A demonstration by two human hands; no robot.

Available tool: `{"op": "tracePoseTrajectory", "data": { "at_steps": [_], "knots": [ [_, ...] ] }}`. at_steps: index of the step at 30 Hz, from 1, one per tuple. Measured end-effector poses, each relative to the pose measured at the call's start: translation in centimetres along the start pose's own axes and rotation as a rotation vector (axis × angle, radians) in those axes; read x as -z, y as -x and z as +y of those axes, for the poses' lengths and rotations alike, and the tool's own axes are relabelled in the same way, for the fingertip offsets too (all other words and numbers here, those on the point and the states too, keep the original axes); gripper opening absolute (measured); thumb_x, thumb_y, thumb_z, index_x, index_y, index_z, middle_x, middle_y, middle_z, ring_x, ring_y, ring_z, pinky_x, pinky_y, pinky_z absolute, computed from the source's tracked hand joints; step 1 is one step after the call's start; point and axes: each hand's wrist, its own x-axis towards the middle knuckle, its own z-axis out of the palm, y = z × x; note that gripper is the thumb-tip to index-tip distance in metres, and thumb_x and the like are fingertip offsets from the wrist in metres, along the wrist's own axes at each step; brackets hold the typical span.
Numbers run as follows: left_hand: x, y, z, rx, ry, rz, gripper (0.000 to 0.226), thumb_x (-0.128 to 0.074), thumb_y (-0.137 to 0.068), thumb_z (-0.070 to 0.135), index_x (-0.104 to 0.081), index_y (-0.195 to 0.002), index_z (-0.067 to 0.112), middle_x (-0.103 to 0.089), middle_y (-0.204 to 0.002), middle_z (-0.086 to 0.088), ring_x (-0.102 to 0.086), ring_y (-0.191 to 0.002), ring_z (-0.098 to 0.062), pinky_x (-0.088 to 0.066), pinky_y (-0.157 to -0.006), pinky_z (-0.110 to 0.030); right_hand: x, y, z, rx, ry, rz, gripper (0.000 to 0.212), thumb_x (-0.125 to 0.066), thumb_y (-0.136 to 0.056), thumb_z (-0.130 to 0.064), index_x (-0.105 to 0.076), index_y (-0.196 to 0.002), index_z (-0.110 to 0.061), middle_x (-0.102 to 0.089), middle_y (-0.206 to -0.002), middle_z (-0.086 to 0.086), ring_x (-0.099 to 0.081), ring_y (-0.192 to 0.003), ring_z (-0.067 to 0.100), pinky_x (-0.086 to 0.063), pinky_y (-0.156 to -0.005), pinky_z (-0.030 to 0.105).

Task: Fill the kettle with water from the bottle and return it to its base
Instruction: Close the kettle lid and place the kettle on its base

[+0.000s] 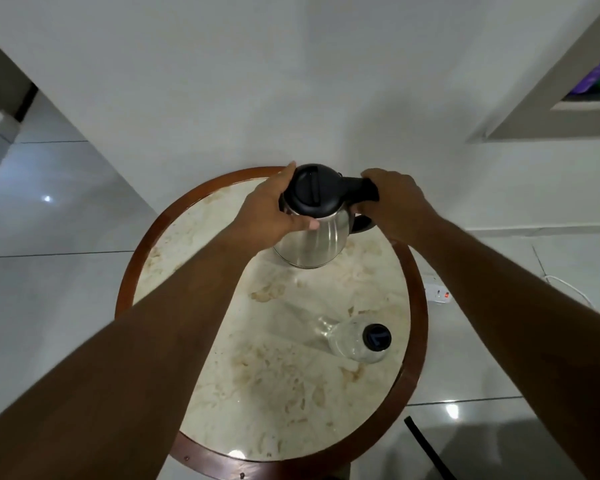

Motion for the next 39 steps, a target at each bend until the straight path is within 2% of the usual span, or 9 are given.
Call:
{"op": "tracePoseTrajectory", "data": {
  "at_steps": [3,7,9,11,15,19,23,28,39],
  "knots": [
    [0.6,-0.7,0.0,0.050,-0.008,-0.063,0.107,-0.086,-0.067,0.022,-0.021,-0.151,0.029,-0.038,-0.151,0.006,-0.035,-0.137,-0.014,-0.030,-0.112,-0.032,-1.6,0.7,0.2,-0.088,-0.078,0.105,0.026,-0.069,-0.079,-0.024,-0.046,-0.086,-0.013,-0.053,-0.076,-0.002,-0.052,-0.073,0.019,-0.037,-0.060,0.027],
    [1.0,-0.9,-0.2,0.078,0.009,-0.080,0.107,-0.086,-0.067,0.022,-0.020,-0.151,0.031,-0.038,-0.151,0.007,-0.036,-0.136,-0.014,-0.031,-0.113,-0.037,-2.8,1.4,0.1,-0.132,-0.180,0.117,0.047,-0.063,-0.089,-0.027,-0.043,-0.122,-0.001,-0.059,-0.118,0.018,-0.057,-0.109,0.034,-0.049,-0.091,0.044],
    [1.0,-1.1,-0.4,0.063,-0.007,-0.088,0.106,-0.084,-0.070,0.030,-0.016,-0.151,0.032,-0.035,-0.153,0.008,-0.034,-0.137,-0.013,-0.029,-0.110,-0.030,-3.1,1.5,0.1,-0.133,-0.136,0.079,0.065,-0.055,-0.094,-0.031,-0.024,-0.144,-0.002,-0.035,-0.150,0.022,-0.039,-0.134,0.039,-0.037,-0.108,0.051],
    [0.8,-1.0,-0.5,0.054,-0.040,-0.094,0.104,-0.077,-0.073,0.047,-0.011,-0.151,0.033,-0.030,-0.156,0.007,-0.032,-0.138,-0.014,-0.030,-0.106,-0.028,-3.4,1.9,-0.1,-0.089,0.003,0.064,0.074,-0.047,-0.097,-0.034,-0.005,-0.150,-0.003,-0.007,-0.160,0.020,-0.017,-0.146,0.036,-0.026,-0.114,0.049],
    [0.2,-0.7,-0.6,0.016,-0.162,-0.034,0.094,-0.063,-0.080,0.059,-0.008,-0.151,0.034,-0.025,-0.158,0.007,-0.030,-0.141,-0.016,-0.027,-0.101,-0.024,-3.4,2.0,-0.3,-0.028,0.192,0.070,0.072,-0.041,-0.100,-0.032,0.002,-0.150,0.000,0.003,-0.160,0.023,-0.007,-0.148,0.035,-0.025,-0.114,0.048],
    [-0.1,-0.7,-1.0,-0.026,-0.231,-0.008,0.092,-0.059,-0.080,0.061,-0.008,-0.151,0.033,-0.027,-0.157,0.005,-0.028,-0.142,-0.019,-0.027,-0.104,-0.028,-2.8,1.4,-0.2,-0.038,0.034,0.035,0.073,-0.040,-0.099,-0.041,-0.004,-0.150,-0.002,-0.005,-0.161,0.020,-0.014,-0.147,0.034,-0.023,-0.117,0.048],
    [0.9,-0.4,-1.4,-0.143,-0.661,0.049,0.092,-0.039,-0.082,0.073,-0.008,-0.152,0.023,-0.016,-0.161,-0.008,0.001,-0.147,-0.033,-0.008,-0.116,-0.052,-2.6,1.4,-0.2,0.085,0.073,0.065,0.064,-0.031,-0.100,-0.046,-0.019,-0.150,-0.008,-0.020,-0.159,0.015,-0.011,-0.148,0.030,-0.018,-0.118,0.045],
    [0.4,-0.1,-0.8,-0.345,-0.982,0.103,0.085,-0.018,-0.089,0.067,-0.010,-0.152,0.010,-0.011,-0.161,-0.011,0.001,-0.148,-0.031,-0.008,-0.118,-0.048,-2.8,1.5,-0.4,0.125,0.184,0.160,0.065,-0.027,-0.101,-0.047,-0.019,-0.150,-0.006,-0.015,-0.161,0.015,-0.004,-0.149,0.029,-0.016,-0.117,0.044],
    [-0.7,0.0,-0.7,-0.242,-0.814,0.077,0.074,-0.026,-0.097,0.054,-0.005,-0.152,0.008,-0.004,-0.162,-0.011,0.001,-0.148,-0.029,-0.006,-0.118,-0.043,-3.6,1.0,-0.8,0.050,0.270,0.139,0.061,-0.027,-0.102,-0.042,-0.021,-0.149,-0.004,-0.020,-0.159,0.018,-0.014,-0.147,0.030,-0.021,-0.116,0.044]
  ]
}}
